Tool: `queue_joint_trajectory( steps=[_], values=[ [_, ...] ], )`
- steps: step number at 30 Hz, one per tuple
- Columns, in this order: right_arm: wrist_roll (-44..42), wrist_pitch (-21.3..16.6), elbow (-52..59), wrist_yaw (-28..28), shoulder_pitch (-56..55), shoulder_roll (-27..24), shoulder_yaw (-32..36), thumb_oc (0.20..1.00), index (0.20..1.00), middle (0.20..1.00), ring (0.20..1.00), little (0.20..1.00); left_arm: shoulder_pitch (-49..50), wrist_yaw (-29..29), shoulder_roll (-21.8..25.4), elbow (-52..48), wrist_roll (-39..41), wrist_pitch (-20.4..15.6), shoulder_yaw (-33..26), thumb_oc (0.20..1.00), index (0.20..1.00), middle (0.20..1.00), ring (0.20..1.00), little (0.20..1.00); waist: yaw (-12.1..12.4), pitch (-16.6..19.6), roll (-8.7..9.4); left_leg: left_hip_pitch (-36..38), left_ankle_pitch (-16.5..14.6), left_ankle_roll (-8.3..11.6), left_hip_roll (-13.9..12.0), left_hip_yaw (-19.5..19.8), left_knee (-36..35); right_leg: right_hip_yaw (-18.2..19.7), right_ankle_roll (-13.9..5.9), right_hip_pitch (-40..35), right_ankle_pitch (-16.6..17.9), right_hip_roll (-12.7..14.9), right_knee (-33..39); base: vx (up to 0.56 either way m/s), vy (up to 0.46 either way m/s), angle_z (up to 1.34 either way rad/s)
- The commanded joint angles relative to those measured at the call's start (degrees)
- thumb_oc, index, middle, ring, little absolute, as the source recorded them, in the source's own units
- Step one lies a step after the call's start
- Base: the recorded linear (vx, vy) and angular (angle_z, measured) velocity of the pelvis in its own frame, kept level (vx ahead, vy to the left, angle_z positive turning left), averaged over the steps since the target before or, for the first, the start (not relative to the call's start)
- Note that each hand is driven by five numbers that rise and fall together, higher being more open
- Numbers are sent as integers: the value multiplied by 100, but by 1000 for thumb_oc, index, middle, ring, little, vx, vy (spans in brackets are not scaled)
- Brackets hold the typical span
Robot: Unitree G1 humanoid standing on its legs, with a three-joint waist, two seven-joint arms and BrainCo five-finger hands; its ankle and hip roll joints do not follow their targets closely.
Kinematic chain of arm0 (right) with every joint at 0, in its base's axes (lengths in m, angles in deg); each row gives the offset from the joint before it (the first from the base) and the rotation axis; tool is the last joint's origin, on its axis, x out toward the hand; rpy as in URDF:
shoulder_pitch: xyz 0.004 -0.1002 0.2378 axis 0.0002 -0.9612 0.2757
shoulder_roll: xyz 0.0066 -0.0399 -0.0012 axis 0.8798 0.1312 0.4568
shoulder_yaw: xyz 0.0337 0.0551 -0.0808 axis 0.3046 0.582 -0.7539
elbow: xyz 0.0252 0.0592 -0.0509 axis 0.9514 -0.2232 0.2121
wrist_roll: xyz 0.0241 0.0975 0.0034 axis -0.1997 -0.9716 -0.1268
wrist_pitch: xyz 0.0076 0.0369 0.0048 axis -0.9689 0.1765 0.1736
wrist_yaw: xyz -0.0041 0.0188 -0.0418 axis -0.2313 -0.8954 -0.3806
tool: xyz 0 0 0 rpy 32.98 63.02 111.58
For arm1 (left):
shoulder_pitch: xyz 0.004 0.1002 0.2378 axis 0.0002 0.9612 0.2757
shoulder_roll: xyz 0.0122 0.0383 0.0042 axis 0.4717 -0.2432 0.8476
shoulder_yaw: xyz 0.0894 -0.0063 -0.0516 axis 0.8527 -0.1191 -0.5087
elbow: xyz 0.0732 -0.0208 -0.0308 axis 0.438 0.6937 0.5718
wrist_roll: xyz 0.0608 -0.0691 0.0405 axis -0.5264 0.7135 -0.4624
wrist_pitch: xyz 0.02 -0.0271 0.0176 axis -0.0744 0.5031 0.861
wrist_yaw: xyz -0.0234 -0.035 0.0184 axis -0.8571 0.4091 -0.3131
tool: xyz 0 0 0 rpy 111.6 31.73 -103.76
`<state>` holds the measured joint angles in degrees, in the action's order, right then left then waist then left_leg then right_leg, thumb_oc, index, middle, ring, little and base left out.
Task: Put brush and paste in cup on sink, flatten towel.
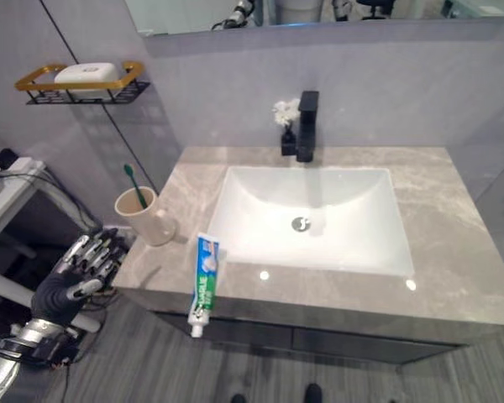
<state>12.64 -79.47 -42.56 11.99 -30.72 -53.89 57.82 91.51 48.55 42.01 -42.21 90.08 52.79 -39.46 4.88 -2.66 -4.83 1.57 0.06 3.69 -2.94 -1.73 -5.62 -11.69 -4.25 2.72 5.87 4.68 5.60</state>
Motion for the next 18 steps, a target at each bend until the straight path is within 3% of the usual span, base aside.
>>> queue_joint_trajectory(
  steps=[1, 3, 4, 5, 7, 10, 14, 18],
  values=[
    [270, -46, -22, -103, 452, 58, -453, 1000, 1000, 1000, 1000, 1000, -49, -431, 646, -466, 822, 119, -269, 1000, 1000, 1000, 1000, 1000, -74, -51, 230, -295, 480, 261, -99, 52, 62, 127, -316, -276, -171, 231, -60, 0, 0, 0],
    [332, -19, -29, -154, 485, 49, -512, 1000, 1000, 1000, 1000, 1000, 114, -648, 936, -494, 1108, 315, -231, 1000, 1000, 1000, 1000, 1000, -72, -56, 193, -307, 492, 264, -102, 54, 62, 120, -319, -271, -168, 224, -60, -8, -7, 3],
    [452, 14, -56, -213, 531, 38, -611, 1000, 1000, 1000, 1000, 1000, 169, -862, 1142, -393, 1543, 576, 50, 1000, 1000, 1000, 1000, 1000, -92, -77, 146, -316, 509, 269, -111, 51, 62, 114, -320, -264, -166, 216, -60, -11, -11, 6],
    [452, 14, -56, -213, 531, 37, -610, 1000, 1000, 1000, 1000, 1000, 165, -865, 1143, -390, 1544, 576, 53, 1000, 1000, 1000, 1000, 1000, -91, -77, 145, -316, 509, 269, -111, 52, 62, 114, -320, -265, -166, 215, -60, -13, -13, 7],
    [626, 14, -20, -289, 636, -52, -760, 1000, 1000, 1000, 1000, 1000, 299, -1253, 1452, -192, 1897, 1017, 695, 1000, 1000, 1000, 1000, 1000, -132, -134, 93, -325, 516, 264, -112, 65, 62, 118, -314, -244, -171, 191, -60, -17, -23, 10],
    [721, 16, 2, -315, 720, -103, -852, 1000, 1000, 1000, 1000, 1000, 405, -1440, 1590, -44, 2083, 1236, 1017, 1000, 1000, 1000, 1000, 1000, -161, -192, 55, -332, 518, 261, -114, 59, 62, 133, -300, -227, -173, 176, -60, -16, -8, 6],
    [967, -40, 116, -339, 841, -275, -1052, 1000, 1000, 1000, 1000, 1000, 768, -1926, 1652, 408, 2375, 1845, 1664, 1000, 1000, 1000, 1000, 1000, -208, -299, 37, -325, 513, 244, -143, -28, 62, 142, -296, -182, -186, 148, -75, 0, 0, 0],
    [1080, -72, 149, -328, 897, -407, -1162, 1000, 1000, 1000, 1000, 1000, 967, -2138, 1737, 807, 2261, 2068, 1918, 1000, 1000, 1000, 1000, 1000, -226, -372, 60, -288, 489, 220, -158, -174, 65, 250, -312, -122, -184, 127, -103, -7, 12, -7]
  ],
)
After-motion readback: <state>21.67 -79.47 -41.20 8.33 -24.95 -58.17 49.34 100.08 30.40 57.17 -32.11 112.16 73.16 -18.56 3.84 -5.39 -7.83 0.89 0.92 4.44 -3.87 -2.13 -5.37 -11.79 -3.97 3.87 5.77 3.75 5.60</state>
